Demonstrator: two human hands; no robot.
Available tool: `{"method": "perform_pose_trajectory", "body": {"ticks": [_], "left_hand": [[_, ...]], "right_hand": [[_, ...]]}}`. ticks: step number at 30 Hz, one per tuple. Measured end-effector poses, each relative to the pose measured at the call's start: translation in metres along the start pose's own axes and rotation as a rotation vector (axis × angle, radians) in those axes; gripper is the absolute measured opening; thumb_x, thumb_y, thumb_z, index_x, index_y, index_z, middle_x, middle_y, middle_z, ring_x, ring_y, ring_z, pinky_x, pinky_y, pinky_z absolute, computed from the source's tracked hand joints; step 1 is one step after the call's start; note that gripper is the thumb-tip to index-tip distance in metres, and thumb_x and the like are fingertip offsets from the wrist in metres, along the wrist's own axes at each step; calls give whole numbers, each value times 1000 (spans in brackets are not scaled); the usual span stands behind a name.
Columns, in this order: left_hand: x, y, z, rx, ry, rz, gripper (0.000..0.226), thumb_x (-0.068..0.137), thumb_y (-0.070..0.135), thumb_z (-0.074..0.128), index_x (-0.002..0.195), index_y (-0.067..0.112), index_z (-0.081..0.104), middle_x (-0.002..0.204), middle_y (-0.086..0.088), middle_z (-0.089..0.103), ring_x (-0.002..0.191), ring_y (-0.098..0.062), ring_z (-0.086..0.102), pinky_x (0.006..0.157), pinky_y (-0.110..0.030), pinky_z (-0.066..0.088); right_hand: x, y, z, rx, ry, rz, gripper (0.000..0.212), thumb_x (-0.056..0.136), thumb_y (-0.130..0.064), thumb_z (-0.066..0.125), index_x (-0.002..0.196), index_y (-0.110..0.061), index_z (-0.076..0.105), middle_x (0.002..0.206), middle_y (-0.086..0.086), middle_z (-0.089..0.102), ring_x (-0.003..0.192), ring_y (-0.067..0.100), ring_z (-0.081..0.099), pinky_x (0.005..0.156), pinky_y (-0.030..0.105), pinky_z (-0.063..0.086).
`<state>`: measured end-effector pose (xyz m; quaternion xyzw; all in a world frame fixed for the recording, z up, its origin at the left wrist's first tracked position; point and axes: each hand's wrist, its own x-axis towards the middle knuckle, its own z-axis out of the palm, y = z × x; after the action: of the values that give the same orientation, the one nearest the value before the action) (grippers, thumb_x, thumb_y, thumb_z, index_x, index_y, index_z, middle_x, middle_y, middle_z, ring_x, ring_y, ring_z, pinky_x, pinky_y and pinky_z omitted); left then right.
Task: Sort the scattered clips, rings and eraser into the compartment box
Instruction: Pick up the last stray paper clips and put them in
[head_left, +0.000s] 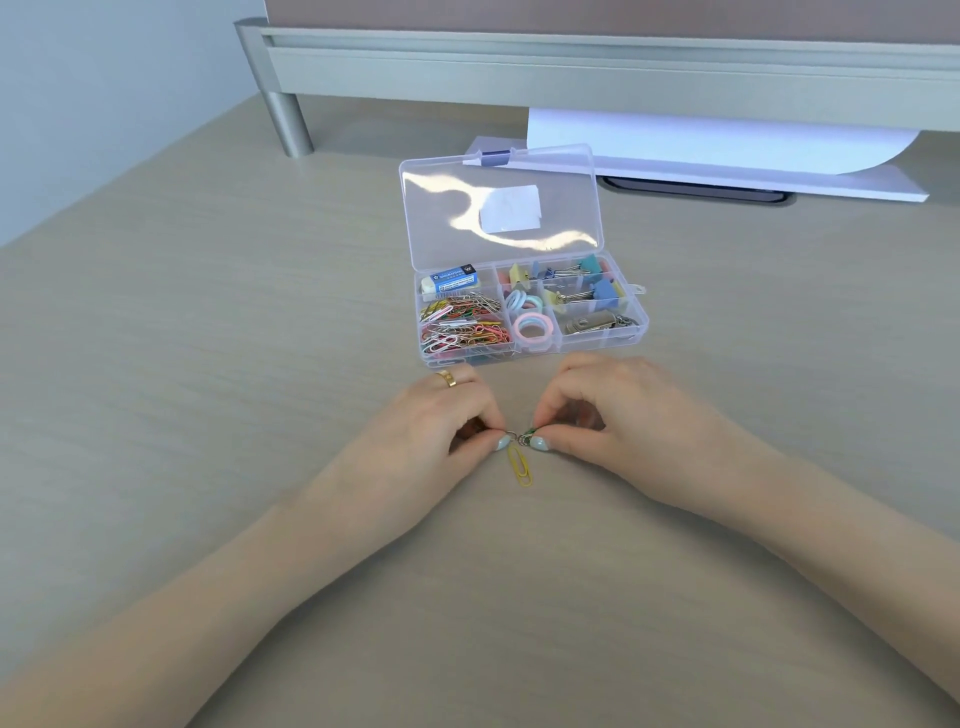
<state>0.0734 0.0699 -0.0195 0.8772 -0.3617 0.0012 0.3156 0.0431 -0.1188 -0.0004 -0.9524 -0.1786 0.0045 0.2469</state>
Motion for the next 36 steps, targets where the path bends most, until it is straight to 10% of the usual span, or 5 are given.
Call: {"method": "perform_pose_trajectory", "body": {"ticks": [13,28,36], "left_hand": [[-24,-7,-40,36,-38,-159,32,63,53,60,84,29,56,80,13,49,78,-1,45,64,-7,35],[-19,-1,-11,39,43,-75,9,79,12,64,75,16,58,72,15,47,73,1,46,61,-10,36],[-8,4,-9,85,7,60,7,78,24,55,76,18,56,91,10,52,82,-2,44,69,-16,36]], "right_hand": [[-7,-19,-1,-261,7,-11,17,93,-34,42,94,-22,53,103,-6,52,89,17,52,69,24,25],[-7,-18,16,-445,112,-15,26,77,-28,36,62,-16,54,61,-1,54,45,19,52,43,24,45],[-6,-10,4,-222,-7,-42,11,91,-29,46,92,-20,51,89,-10,41,81,10,44,67,20,25]]}}
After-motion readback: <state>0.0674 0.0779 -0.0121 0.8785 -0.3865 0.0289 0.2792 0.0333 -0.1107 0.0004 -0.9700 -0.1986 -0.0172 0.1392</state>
